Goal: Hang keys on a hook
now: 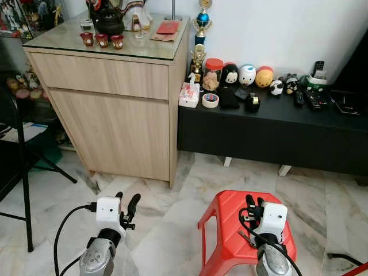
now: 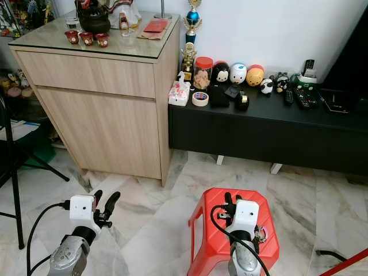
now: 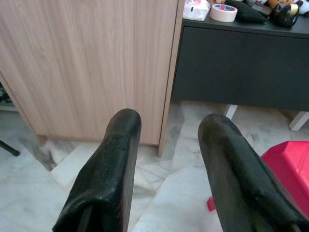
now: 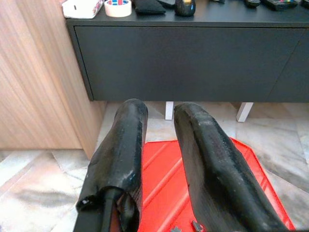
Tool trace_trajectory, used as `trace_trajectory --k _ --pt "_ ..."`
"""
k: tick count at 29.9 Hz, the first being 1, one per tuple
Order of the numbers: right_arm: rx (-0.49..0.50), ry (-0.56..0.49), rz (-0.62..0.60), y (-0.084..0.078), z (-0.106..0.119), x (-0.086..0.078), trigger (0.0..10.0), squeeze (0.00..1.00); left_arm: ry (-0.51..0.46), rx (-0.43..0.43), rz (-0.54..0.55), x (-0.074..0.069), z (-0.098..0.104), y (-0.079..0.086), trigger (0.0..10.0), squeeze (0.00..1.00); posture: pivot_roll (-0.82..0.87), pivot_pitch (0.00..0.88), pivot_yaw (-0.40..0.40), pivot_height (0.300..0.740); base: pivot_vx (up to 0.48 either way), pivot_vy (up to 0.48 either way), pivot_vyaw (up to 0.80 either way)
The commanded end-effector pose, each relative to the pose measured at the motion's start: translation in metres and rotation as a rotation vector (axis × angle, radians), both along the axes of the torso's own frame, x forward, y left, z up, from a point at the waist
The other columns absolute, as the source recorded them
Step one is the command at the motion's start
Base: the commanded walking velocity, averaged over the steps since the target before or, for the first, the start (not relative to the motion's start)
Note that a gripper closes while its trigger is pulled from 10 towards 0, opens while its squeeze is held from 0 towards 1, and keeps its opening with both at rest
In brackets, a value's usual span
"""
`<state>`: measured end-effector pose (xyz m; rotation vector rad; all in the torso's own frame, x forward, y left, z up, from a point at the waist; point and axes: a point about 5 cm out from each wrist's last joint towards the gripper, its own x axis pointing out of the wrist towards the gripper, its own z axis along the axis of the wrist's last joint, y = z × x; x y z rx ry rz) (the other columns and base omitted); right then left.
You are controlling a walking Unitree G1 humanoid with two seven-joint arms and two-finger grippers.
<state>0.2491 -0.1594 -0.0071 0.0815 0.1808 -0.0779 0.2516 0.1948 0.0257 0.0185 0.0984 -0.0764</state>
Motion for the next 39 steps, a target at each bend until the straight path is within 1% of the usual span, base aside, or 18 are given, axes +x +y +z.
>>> trace_trajectory --k 1,11,17,19,22,25,27,29,35,37,39 --pt "0.01 0.01 -0.008 -0.0007 -0.0006 -0.0001 10.0 0.0 0.012 0.007 -0.006 0.0003 -0.0002 -0.0016 10.0 0.0 0.07 0.0 -0.07 0.74 0.0 -0.266 0.0" --pt "0.03 0.029 -0.017 0.0003 -0.0021 0.0001 10.0 0.0 0.011 -0.004 -0.005 0.0035 0.002 -0.0033 10.0 0.0 0.08 0.0 -0.071 0.74 0.0 0.0 0.0" --pt "0.015 0.05 -0.015 0.0005 -0.0038 0.0004 10.0 0.0 0.012 -0.007 -0.006 0.0043 0.0023 -0.004 10.0 0.0 0.07 0.0 -0.071 0.74 0.0 0.0 0.0" --pt "0.015 0.096 -0.032 -0.0011 -0.0075 0.0013 10.0 0.0 0.016 -0.008 -0.009 0.0048 0.0021 -0.0048 10.0 0.0 0.07 0.0 -0.069 0.74 0.0 0.0 0.0" --pt "0.013 0.094 -0.036 -0.0017 -0.0067 0.0025 10.0 0.0 0.017 -0.007 -0.009 0.0053 0.0023 -0.005 10.0 0.0 0.07 0.0 -0.069 0.715 0.0 0.0 0.0" --pt "0.012 0.093 -0.03 -0.0003 -0.0063 0.0033 10.0 0.0 0.019 -0.007 -0.008 0.0055 0.0021 -0.0051 10.0 0.0 0.08 0.0 -0.071 0.7 0.0 0.0 0.0" --pt "0.012 0.093 -0.03 -0.0003 -0.0063 0.0033 10.0 0.0 0.019 -0.007 -0.008 0.0055 0.0021 -0.0051 10.0 0.0 0.08 0.0 -0.071 0.7 0.0 0.0 0.0" --pt "0.01 0.094 -0.021 0.0021 -0.0055 0.0049 10.0 0.0 0.021 -0.008 -0.009 0.0065 0.0019 -0.0063 10.0 0.0 0.08 0.0 -0.073 0.685 0.0 0.0 0.0" --pt "0.014 0.091 -0.026 0.0022 -0.0041 0.0067 10.0 0.0 0.02 -0.01 -0.009 0.0069 0.0022 -0.0072 10.0 0.0 0.08 0.0 -0.073 0.67 0.0 0.0 0.0" --pt "0.02 0.075 -0.022 0.0027 -0.0025 0.007 10.0 0.0 0.019 -0.013 -0.011 0.0071 0.0026 -0.0081 10.0 0.0 0.08 0.0 -0.073 0.66 0.0 0.0 0.0" --pt "0.021 0.069 -0.022 0.0027 -0.002 0.0069 10.0 0.0 0.019 -0.015 -0.012 0.0072 0.0028 -0.0086 10.0 0.0 0.08 0.0 -0.072 0.66 0.0 0.0 0.0"
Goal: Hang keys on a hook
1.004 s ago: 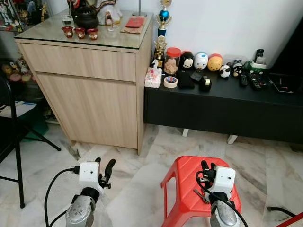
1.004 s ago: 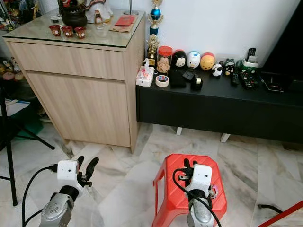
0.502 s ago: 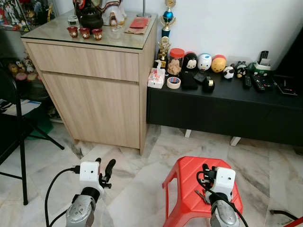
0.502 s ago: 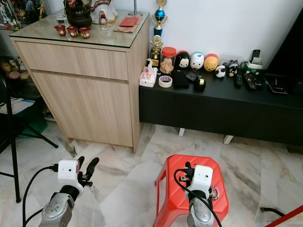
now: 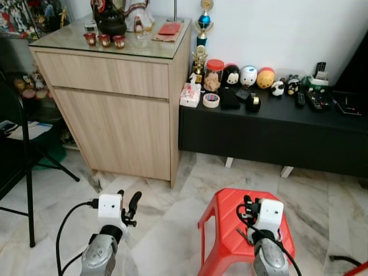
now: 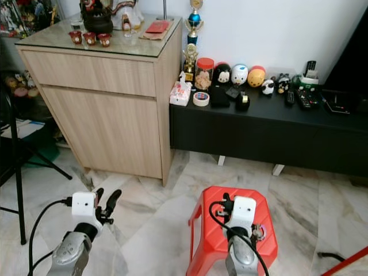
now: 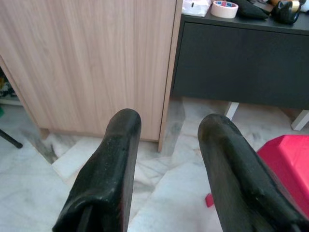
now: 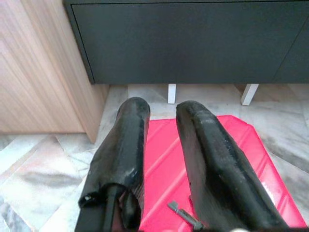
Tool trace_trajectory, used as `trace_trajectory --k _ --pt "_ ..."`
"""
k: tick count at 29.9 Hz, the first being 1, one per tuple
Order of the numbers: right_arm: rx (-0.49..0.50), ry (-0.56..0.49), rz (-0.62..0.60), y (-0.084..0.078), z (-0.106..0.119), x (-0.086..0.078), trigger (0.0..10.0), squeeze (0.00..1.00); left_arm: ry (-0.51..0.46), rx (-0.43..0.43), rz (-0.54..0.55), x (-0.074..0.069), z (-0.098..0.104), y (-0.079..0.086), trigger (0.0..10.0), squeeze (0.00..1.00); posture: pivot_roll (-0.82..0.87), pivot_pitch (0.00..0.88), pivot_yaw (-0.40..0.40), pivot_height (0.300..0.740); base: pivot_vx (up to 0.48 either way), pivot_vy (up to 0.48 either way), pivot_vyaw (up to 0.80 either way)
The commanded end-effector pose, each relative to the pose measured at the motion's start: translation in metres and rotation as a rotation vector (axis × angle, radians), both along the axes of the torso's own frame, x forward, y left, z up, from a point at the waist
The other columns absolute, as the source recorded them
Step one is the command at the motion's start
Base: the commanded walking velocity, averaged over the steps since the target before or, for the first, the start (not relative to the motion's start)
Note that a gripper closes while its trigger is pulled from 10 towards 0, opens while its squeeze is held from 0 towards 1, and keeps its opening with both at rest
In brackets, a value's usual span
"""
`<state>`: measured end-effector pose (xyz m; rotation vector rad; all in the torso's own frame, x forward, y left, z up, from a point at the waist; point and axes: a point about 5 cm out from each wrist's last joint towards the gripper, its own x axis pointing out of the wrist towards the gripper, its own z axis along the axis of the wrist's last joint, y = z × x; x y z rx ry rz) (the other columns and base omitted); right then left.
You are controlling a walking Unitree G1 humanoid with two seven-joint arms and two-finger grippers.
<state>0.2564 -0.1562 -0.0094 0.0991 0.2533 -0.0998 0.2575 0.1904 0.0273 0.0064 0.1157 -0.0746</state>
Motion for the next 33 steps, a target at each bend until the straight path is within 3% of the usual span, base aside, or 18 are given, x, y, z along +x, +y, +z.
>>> trace_trajectory --k 1,30,33 --pt "0.002 -0.008 -0.002 -0.0007 0.0006 -0.0004 10.0 0.0 0.001 -0.004 -0.015 0.0014 0.0013 -0.0046 10.0 0.0 0.08 0.0 -0.073 0.66 0.0 0.0 0.0" --pt "0.013 0.025 -0.024 -0.003 -0.0016 0.0014 10.0 0.0 0.015 -0.024 -0.017 0.0008 -0.0004 -0.0068 10.0 0.0 0.08 0.0 -0.073 0.66 0.0 0.0 0.0" --pt "0.008 0.018 -0.019 -0.0028 -0.0011 0.0016 10.0 0.0 0.017 -0.024 -0.021 0.001 -0.0007 -0.0074 10.0 0.0 0.08 0.0 -0.072 0.643 0.0 0.0 0.0"
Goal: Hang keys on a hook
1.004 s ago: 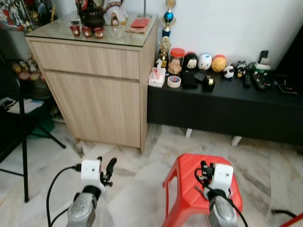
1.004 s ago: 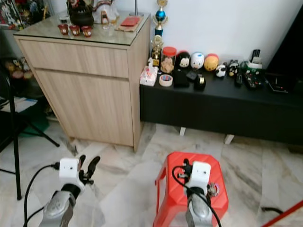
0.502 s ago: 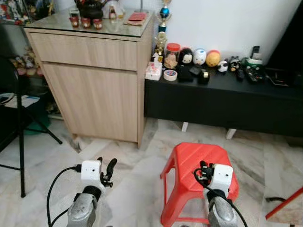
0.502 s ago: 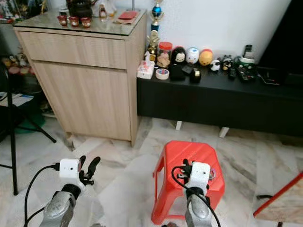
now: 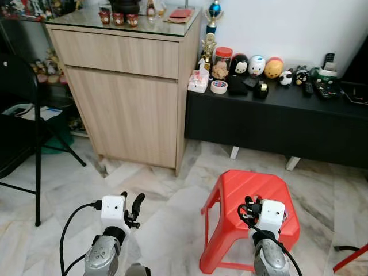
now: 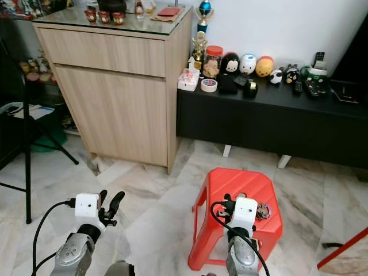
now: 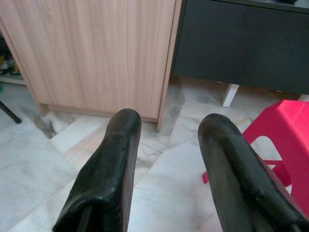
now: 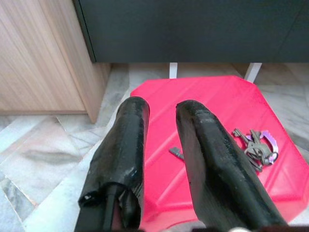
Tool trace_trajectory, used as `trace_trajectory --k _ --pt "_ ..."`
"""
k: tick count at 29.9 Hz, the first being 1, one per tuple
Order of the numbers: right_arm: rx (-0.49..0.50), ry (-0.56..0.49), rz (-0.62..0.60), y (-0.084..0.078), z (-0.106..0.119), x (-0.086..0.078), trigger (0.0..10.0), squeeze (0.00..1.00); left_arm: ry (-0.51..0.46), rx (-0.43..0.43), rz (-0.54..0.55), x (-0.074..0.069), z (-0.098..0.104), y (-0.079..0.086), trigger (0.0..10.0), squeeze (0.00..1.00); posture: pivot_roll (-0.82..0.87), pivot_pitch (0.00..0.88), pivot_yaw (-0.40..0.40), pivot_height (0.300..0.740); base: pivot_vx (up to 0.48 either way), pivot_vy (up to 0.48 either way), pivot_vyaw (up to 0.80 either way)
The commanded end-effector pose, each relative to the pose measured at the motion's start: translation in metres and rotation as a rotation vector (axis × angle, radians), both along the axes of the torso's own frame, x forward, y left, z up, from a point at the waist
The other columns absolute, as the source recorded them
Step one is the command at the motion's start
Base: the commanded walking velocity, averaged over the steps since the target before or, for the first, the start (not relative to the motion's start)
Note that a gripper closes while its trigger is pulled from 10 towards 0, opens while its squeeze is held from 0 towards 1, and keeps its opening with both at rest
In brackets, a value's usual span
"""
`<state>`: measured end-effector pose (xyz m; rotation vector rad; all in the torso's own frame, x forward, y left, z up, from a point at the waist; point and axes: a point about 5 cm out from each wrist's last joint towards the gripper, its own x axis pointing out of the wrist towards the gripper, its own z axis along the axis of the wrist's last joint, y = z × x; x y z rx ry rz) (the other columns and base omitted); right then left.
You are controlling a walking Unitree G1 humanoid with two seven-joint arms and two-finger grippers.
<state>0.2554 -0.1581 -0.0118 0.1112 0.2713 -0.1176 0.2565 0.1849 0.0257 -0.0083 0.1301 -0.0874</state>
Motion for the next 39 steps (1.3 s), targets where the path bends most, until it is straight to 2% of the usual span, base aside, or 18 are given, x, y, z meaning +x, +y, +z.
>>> trace_trajectory --k 1,6,20,22,28,30,33,37,39 --pt "-0.003 0.0 -0.001 -0.0009 0.0013 0.0026 10.0 0.0 0.002 -0.01 -0.009 0.002 0.001 -0.0019 10.0 0.0 0.08 0.0 -0.072 0.643 0.0 0.0 0.0" --pt "0.001 -0.025 -0.006 -0.0015 0.0041 0.0038 10.0 0.0 0.008 -0.002 -0.019 0.0011 -0.0007 -0.0017 10.0 0.0 0.07 0.0 -0.07 0.639 0.0 0.0 0.0" --pt "-0.006 -0.005 0.022 0.0034 0.0012 0.0022 10.0 0.0 0.027 0.022 -0.024 -0.0018 -0.0037 -0.0006 10.0 0.0 0.07 0.0 -0.074 0.639 0.0 0.0 0.0" --pt "-0.003 -0.003 0.024 0.0034 0.0011 0.0025 10.0 0.0 0.021 -0.004 -0.026 0.0007 -0.0007 -0.0023 10.0 0.0 0.07 0.0 -0.075 0.639 0.0 0.0 0.0" --pt "0.003 0.01 0.02 0.0036 0.0 0.0026 10.0 0.0 0.009 -0.003 -0.028 0.0045 0.0027 -0.0045 10.0 0.0 0.07 0.0 -0.076 0.639 0.0 0.0 0.0" --pt "0.01 0.051 0.003 0.0029 -0.0037 0.0021 10.0 0.0 0.011 -0.003 -0.02 0.0048 0.0025 -0.004 10.0 0.0 0.07 0.0 -0.075 0.639 0.0 0.0 0.0" --pt "0.013 0.054 0.008 0.0027 -0.0046 0.0014 10.0 0.0 0.013 -0.031 0.001 0.0054 0.003 -0.003 10.0 0.0 0.07 0.0 -0.075 0.631 0.0 0.0 0.0" --pt "0.045 0.045 -0.014 0.0021 -0.0046 0.0011 10.0 0.0 0.007 0.014 0.003 0.0054 0.0032 -0.0002 10.0 0.0 0.07 0.0 -0.076 0.631 0.0 0.0 0.0" --pt "0.039 0.052 -0.015 0.0015 -0.0049 0.0012 10.0 0.0 0.008 0.009 0.009 0.0051 0.0027 0.0011 10.0 0.0 0.07 0.0 -0.074 0.631 0.0 0.0 0.0"
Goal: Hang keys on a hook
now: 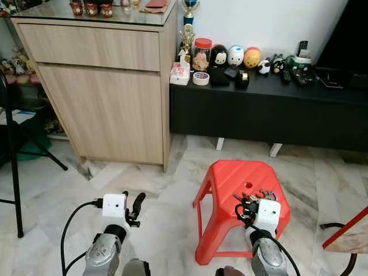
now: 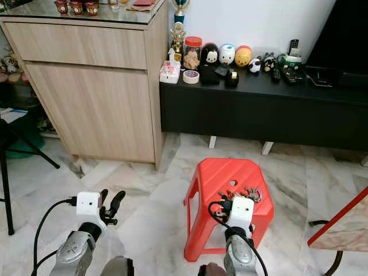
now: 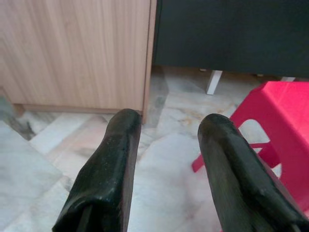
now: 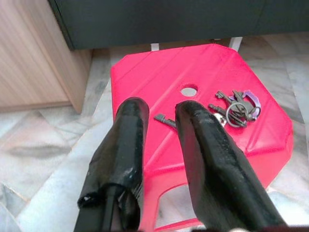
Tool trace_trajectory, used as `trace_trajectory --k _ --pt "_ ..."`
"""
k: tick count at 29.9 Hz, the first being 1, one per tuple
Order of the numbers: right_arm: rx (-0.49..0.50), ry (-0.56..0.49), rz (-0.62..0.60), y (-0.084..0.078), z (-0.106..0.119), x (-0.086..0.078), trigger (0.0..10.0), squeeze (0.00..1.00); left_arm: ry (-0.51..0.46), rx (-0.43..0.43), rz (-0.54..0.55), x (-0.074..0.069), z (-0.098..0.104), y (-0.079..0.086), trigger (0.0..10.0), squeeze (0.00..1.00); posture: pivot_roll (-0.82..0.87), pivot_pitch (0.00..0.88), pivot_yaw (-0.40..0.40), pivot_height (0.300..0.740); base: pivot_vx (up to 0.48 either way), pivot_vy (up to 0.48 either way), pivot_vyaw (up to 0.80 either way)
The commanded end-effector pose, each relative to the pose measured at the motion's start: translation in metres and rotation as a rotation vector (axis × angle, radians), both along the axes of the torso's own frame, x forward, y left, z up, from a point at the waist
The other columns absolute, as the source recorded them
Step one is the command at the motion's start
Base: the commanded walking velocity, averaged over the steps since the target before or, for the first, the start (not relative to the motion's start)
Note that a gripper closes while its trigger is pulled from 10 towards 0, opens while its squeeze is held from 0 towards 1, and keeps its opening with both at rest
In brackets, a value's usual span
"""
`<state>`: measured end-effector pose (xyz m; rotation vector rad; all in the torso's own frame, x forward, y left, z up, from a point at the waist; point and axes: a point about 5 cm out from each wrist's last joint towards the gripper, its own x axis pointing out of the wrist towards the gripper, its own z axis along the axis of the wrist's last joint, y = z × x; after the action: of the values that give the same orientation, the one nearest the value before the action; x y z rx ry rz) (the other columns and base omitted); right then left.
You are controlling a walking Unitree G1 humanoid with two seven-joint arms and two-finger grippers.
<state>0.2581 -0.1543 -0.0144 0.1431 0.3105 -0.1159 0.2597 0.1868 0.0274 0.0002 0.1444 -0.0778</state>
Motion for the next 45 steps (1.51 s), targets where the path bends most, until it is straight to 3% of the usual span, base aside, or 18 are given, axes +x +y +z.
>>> trace_trajectory --k 1,28,39,45 --pt "0.007 0.012 -0.015 -0.0025 -0.0021 -0.0014 10.0 0.0 -0.005 -0.001 0.003 0.0014 0.0009 -0.0001 10.0 0.0 0.07 0.0 -0.074 0.631 0.0 0.0 0.0" --pt "0.012 0.03 -0.016 -0.0014 -0.0051 -0.0024 10.0 0.0 -0.018 -0.015 0.02 0.0011 0.0038 0.0014 10.0 0.0 0.07 0.0 -0.067 0.613 0.0 0.0 0.0" --pt "-0.008 0.04 0.006 0.0002 -0.0054 -0.0014 10.0 0.0 0.004 -0.071 0.036 0.002 0.0023 0.0022 10.0 0.0 0.07 0.0 -0.066 0.613 0.0 0.0 0.0" --pt "-0.027 0.031 0.028 0.001 -0.0057 -0.0038 10.0 0.0 0.0 -0.072 0.038 0.0034 0.0037 0.0039 10.0 0.0 0.07 0.0 -0.066 0.613 0.306 0.0 0.0"
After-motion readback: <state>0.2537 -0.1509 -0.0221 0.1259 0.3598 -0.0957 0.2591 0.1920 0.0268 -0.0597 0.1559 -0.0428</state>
